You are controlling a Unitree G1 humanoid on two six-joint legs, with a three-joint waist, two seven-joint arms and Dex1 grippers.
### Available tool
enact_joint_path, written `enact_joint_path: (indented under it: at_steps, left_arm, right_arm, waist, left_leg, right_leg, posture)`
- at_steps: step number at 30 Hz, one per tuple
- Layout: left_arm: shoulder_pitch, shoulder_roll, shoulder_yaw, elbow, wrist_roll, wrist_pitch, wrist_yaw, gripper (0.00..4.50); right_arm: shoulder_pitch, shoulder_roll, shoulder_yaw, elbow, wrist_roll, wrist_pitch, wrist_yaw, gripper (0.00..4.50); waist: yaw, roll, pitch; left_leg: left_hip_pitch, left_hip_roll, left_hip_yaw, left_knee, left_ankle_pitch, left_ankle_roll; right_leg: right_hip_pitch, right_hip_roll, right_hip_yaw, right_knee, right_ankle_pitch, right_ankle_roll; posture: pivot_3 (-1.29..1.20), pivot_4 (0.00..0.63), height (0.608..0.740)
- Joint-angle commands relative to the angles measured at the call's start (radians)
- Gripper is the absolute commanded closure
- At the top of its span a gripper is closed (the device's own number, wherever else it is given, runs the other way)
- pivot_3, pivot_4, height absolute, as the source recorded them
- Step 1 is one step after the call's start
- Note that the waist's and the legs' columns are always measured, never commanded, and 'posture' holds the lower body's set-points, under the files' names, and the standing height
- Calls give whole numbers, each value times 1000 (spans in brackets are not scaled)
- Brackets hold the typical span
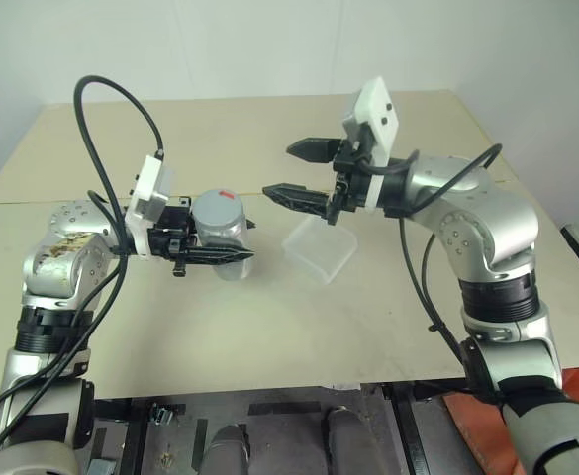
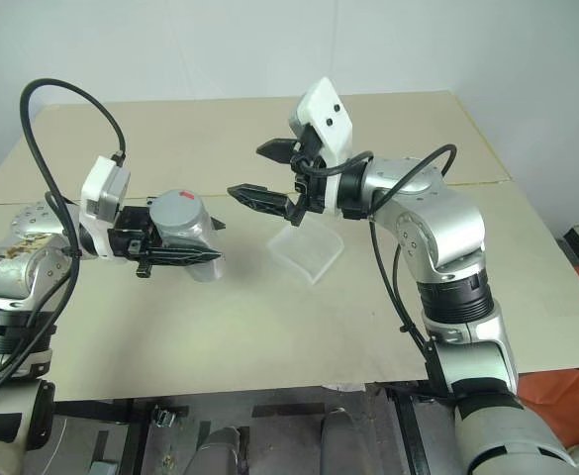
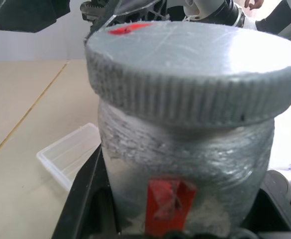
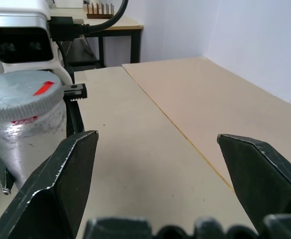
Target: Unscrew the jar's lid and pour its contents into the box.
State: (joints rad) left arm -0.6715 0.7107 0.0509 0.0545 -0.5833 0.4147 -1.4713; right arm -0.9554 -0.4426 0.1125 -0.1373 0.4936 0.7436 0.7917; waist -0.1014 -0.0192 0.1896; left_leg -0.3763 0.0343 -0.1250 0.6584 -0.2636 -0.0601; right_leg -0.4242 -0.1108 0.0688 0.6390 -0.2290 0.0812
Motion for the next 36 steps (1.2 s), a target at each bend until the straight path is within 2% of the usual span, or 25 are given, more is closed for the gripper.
enact_joint_path:
  at_steps: [1, 6, 12, 25, 36]
  left_arm:
    - [-29, -16, 5, -2, -5, -18, 17, 2561]
    - [-81, -105, -34, 83, 43, -52, 73, 2561]
    - [-133, -171, -80, 189, 93, -107, 55, 2561]
    - [-159, -184, -85, 214, 104, -134, 25, 2561]
    - [-138, -163, -74, 175, 94, -114, 24, 2561]
  right_arm:
    - [0, -7, -24, -43, 3, -31, 8, 48]
    - [4, 1, -49, -121, 55, 6, 6, 48]
    - [-9, 51, -32, -148, 72, 27, -35, 48]
    - [-16, 123, 83, -131, 1, 11, -91, 48]
    - [-14, 136, 78, -104, -40, 22, -115, 48]
  waist:
    - [1, 0, 0]
    - [9, 0, 0]
    - [1, 0, 0]
    - [3, 0, 0]
    - [2, 0, 0]
  left_leg:
    - [0, 0, 0, 0, 0, 0]
    - [0, 0, 0, 0, 0, 0]
    - [0, 0, 0, 0, 0, 0]
    - [0, 0, 0, 0, 0, 0]
    - [0, 0, -1, 0, 0, 0]
  right_leg:
    - [0, 0, 0, 0, 0, 0]
    - [0, 0, 0, 0, 0, 0]
    - [0, 0, 0, 0, 0, 0]
    - [0, 0, 0, 0, 0, 0]
    - [0, 0, 0, 0, 0, 0]
  posture:
    - [0, 150, 740]
    - [0, 150, 740]
    - [0, 150, 740]
    - [0, 150, 740]
    - [0, 150, 740]
